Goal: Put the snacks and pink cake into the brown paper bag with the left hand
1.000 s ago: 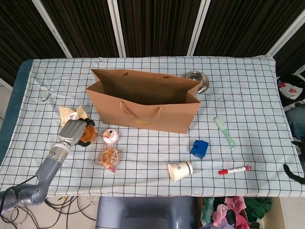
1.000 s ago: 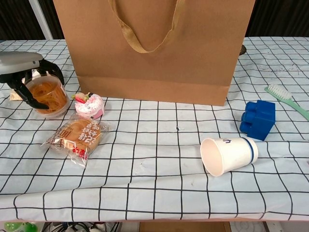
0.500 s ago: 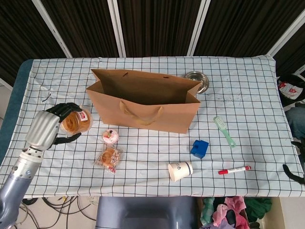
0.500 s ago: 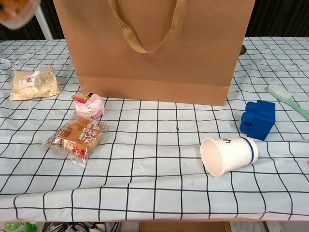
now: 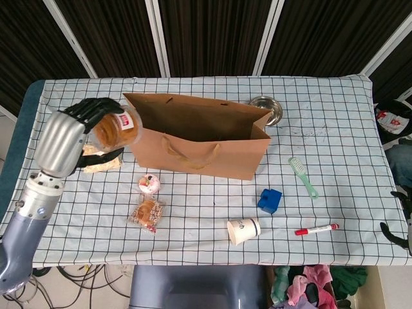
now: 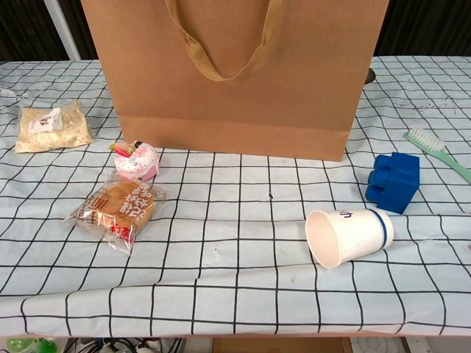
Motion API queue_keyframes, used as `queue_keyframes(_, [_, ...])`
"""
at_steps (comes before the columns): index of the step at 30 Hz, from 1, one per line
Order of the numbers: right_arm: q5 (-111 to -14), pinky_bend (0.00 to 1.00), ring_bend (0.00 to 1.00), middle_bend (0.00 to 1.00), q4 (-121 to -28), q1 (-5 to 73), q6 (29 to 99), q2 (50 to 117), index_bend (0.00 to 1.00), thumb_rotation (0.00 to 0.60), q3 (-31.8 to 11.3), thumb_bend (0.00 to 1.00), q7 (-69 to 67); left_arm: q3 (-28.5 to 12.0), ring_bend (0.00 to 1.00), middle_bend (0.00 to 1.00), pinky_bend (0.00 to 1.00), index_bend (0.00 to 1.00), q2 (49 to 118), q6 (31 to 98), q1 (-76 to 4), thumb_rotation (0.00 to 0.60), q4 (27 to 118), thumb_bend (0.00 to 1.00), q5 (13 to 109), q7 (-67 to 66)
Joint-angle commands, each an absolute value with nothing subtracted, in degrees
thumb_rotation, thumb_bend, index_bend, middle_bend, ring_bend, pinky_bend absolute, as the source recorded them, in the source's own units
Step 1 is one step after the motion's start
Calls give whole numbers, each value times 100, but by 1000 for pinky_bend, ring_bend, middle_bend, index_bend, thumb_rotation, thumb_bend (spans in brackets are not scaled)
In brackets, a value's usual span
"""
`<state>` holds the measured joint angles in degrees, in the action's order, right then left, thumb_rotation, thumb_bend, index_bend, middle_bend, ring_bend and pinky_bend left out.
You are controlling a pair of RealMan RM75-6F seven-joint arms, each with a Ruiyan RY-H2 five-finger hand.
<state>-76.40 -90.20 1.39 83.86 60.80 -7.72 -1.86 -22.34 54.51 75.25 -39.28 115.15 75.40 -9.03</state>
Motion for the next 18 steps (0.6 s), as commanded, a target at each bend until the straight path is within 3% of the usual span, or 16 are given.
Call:
queue_keyframes(1, [-7637, 332, 248, 110, -9017, 146, 8376, 6092, 208, 600, -768, 210, -161, -2615, 379, 506, 532, 430, 5688, 7080, -4497, 600, 11385, 377, 7025, -1275])
queue_keyframes(8, [-7606, 332, 248, 110, -9001, 150, 8359, 6103, 208, 600, -775, 211, -148, -2874, 377, 497, 532, 424, 6180, 6719, -5156, 600, 11063, 374, 6073, -1761])
queue_keyframes(18, [-7625, 332, 248, 110, -8995, 131, 8413, 6073, 208, 600, -794, 210, -217, -2601, 324, 430, 509, 373, 6766, 6390, -5577, 600, 10461, 323, 5518, -2068])
